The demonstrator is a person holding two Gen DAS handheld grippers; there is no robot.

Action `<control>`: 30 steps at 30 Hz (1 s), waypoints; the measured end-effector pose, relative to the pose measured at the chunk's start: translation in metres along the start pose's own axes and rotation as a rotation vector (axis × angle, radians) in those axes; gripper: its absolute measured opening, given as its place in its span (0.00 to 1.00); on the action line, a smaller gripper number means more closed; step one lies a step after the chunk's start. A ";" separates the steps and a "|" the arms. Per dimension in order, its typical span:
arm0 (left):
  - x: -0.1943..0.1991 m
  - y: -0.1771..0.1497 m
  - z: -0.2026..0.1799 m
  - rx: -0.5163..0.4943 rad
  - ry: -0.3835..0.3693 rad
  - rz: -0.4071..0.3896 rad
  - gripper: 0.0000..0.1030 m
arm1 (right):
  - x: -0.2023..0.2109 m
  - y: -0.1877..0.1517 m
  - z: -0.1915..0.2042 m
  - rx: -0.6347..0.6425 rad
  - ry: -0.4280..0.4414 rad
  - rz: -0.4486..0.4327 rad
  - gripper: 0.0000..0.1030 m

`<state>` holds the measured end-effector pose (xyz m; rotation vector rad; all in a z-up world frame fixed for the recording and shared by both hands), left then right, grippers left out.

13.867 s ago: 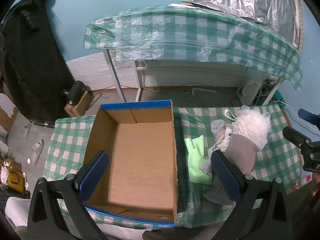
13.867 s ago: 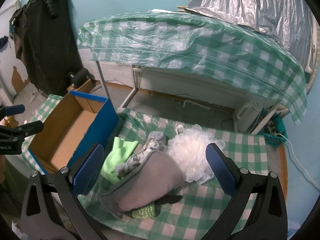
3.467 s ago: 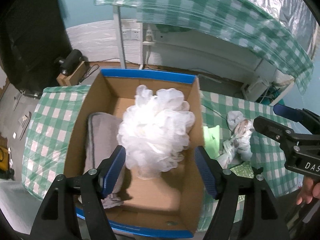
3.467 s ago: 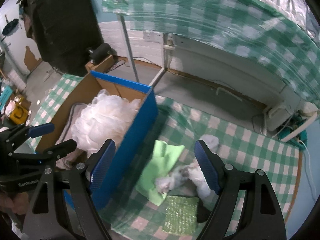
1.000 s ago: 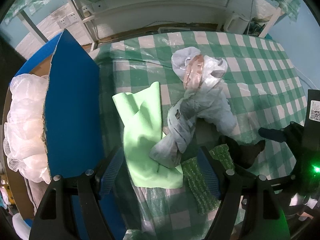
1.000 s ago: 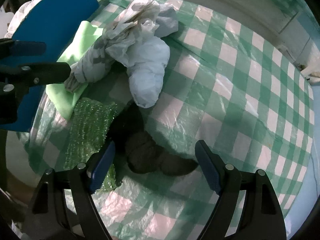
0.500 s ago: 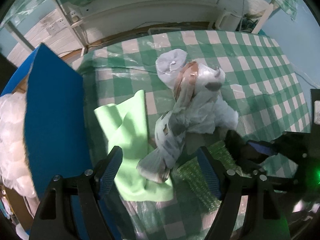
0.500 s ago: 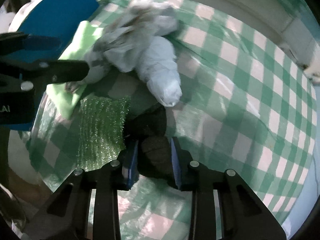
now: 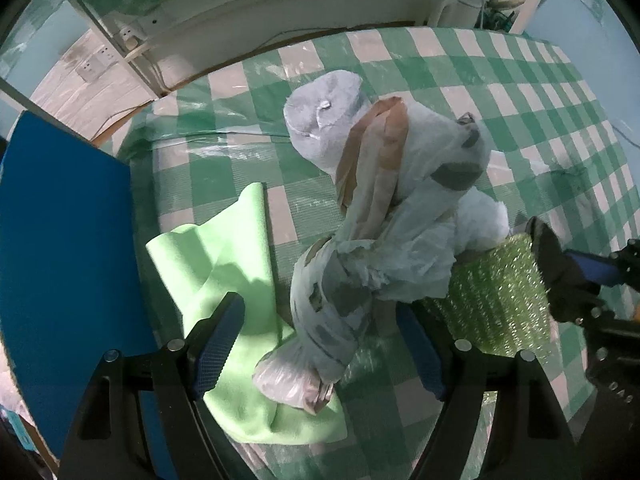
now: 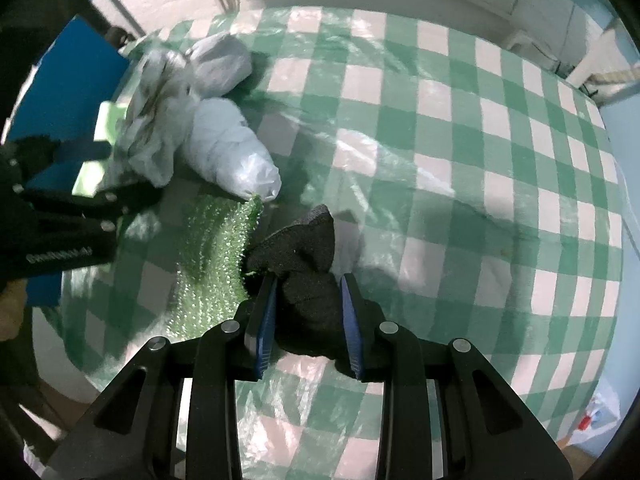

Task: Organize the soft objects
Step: 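Grasp and lift the white plastic-wrapped bundle with the left gripper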

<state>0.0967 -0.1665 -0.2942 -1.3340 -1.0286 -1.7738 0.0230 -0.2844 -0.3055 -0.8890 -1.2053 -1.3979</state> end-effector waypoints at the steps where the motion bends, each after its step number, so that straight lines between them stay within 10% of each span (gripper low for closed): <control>1: 0.000 0.000 0.000 -0.002 0.001 0.000 0.59 | 0.001 0.001 0.000 -0.005 0.001 -0.007 0.28; 4: -0.002 -0.003 -0.002 -0.005 -0.015 0.017 0.31 | 0.013 0.001 -0.015 -0.013 0.006 -0.014 0.28; 30: 0.083 -0.007 0.024 0.106 -0.079 -0.126 0.30 | 0.104 0.008 -0.017 -0.038 0.012 -0.197 0.28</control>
Point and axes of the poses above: each gripper's, at about its wrist camera, not at the fingertips, and x roughly against the way its jaws point, z to its left, y to its top, the point moved 7 cm from there along -x, roughly the way its jaws point, and after that the axes turned 6 degrees about y, right-handed, at the moved point
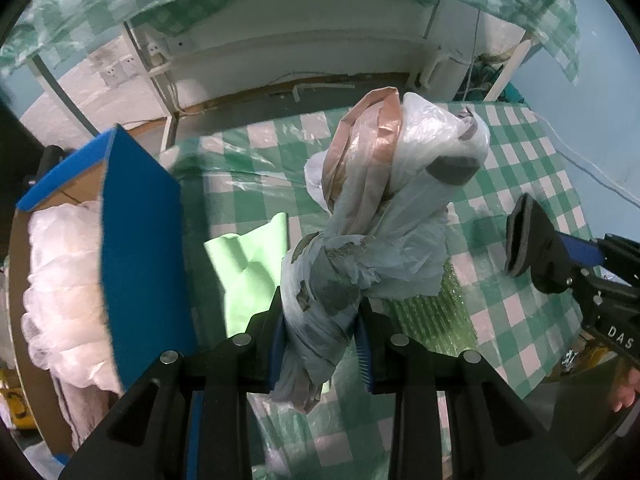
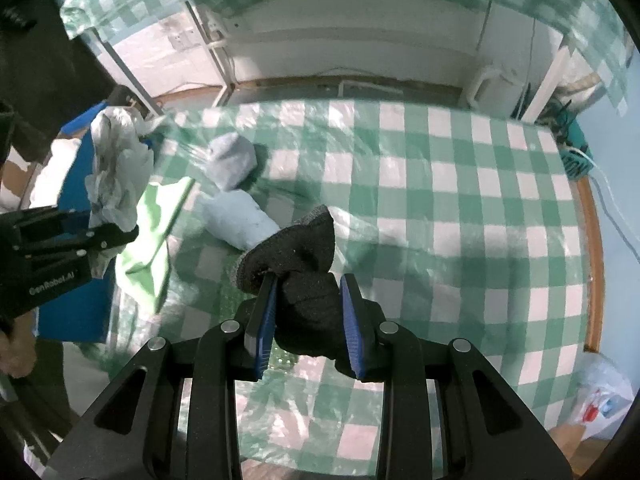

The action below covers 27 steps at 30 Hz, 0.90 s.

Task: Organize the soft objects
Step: 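Grasp and lift the white plastic-wrapped bundle with the left gripper, then carry the plastic bundle and black fuzzy item with both grippers toward the box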

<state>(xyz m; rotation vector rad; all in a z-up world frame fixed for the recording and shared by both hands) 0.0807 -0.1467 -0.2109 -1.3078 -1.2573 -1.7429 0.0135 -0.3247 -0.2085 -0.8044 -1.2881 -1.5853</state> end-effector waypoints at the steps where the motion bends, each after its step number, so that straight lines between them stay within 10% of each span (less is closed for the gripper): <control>1: 0.005 0.000 0.001 0.000 0.000 -0.009 0.30 | 0.002 0.003 0.003 0.004 0.001 -0.006 0.28; 27: 0.079 -0.022 0.058 0.077 0.016 -0.139 0.30 | 0.037 0.039 0.088 0.131 0.075 -0.111 0.28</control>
Point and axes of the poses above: each gripper's, at about its wrist camera, not at the fingertips, and x roughly against the way its jaws point, z to its left, y to its top, the point moved 7 cm from there along -x, roughly the way its jaws point, and after that the axes turned 6 degrees about y, right-handed, at the moved point
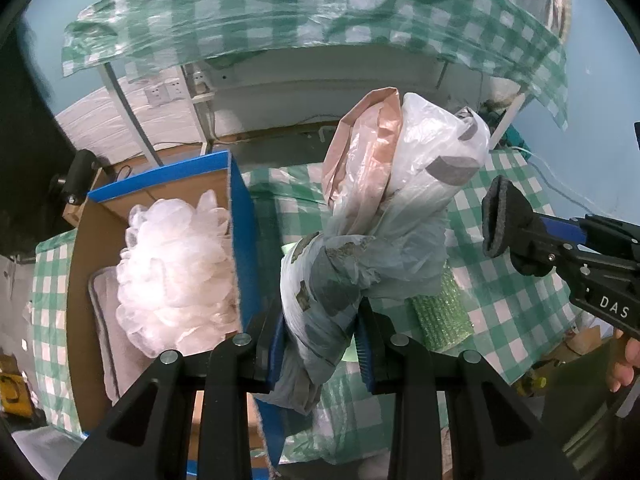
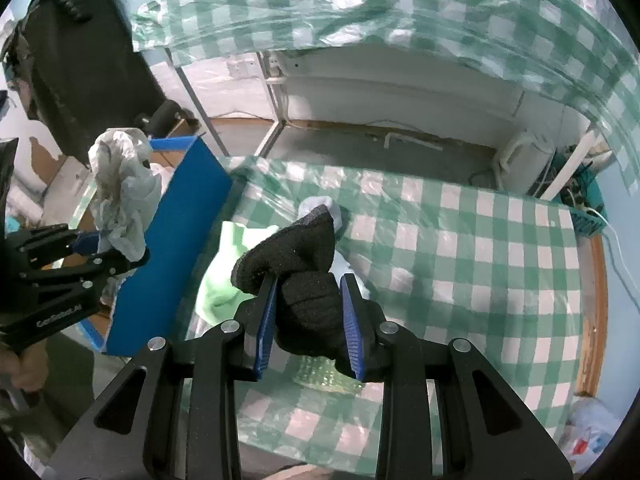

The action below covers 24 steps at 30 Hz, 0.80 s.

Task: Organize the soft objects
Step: 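Carry the plastic bundle and black fuzzy item with both grippers toward the box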

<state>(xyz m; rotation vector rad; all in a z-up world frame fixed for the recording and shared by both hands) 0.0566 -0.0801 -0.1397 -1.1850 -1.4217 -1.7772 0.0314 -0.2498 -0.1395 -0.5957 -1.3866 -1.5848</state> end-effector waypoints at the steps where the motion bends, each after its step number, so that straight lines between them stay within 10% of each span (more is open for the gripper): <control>1: 0.002 0.000 0.002 0.003 0.000 -0.003 0.30 | 0.000 0.001 0.002 0.003 0.002 -0.002 0.28; 24: 0.012 -0.013 0.065 0.109 0.026 -0.013 0.30 | -0.013 0.027 0.066 0.094 0.058 -0.005 0.28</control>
Point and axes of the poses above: each gripper's, at about its wrist camera, not at the fingertips, and x roughly against the way its jaws point, z to its left, y to its top, the point moved 7 cm from there along -x, roughly the way its jaws point, and after that the axes turned 6 degrees about y, right-handed, at the moved point
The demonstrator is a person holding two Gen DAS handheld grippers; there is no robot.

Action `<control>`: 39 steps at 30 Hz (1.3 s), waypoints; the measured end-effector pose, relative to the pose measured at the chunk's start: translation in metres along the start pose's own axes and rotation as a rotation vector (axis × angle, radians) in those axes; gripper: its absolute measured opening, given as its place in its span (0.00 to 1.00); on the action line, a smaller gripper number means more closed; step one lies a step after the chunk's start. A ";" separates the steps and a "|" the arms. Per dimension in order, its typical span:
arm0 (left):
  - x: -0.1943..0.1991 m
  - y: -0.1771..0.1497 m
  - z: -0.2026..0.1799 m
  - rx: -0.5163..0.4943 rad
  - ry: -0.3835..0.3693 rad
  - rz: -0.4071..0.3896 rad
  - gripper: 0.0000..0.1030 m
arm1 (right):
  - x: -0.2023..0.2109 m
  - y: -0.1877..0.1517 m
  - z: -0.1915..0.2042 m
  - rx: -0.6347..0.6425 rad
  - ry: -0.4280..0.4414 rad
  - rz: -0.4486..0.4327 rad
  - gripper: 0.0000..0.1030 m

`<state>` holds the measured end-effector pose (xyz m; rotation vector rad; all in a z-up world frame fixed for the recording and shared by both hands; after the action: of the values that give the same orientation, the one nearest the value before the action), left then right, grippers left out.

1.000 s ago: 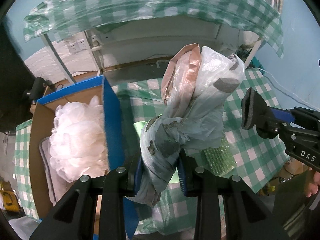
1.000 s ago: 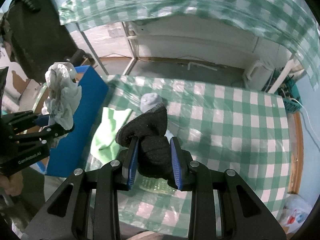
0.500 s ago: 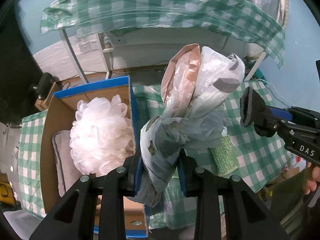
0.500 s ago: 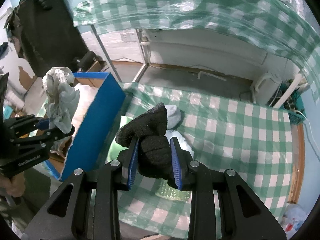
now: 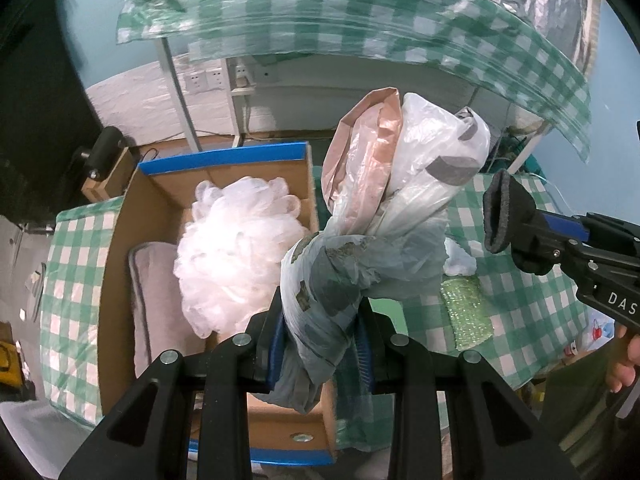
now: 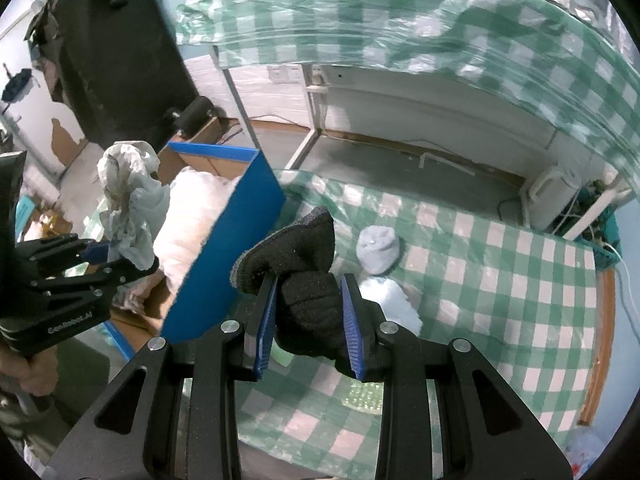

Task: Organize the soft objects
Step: 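Carry the plastic bundle and black fuzzy item with both grippers toward the box, then lower both items into the box and open both grippers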

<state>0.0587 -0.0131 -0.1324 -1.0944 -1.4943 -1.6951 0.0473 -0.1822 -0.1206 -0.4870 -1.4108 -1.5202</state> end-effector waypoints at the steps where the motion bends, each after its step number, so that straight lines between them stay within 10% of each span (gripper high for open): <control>1: 0.000 0.000 0.002 0.004 0.002 0.000 0.30 | -0.001 0.001 0.003 0.004 0.003 0.000 0.28; 39: -0.024 -0.044 0.119 0.200 0.114 0.083 0.30 | -0.076 0.025 0.133 0.190 0.131 0.106 0.28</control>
<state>0.0529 0.1094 -0.1720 -0.9253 -1.4891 -1.4899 0.0612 -0.0281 -0.1356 -0.3335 -1.3884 -1.2955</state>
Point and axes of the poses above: each gripper's, at about its wrist camera, not at the fingertips, and x roughly against the way its jaws point, z to its left, y to its top, the point moved 7 cm from there along -x, roughly the way its jaws point, and after that the axes turned 6 degrees about y, right-handed, at the moved point
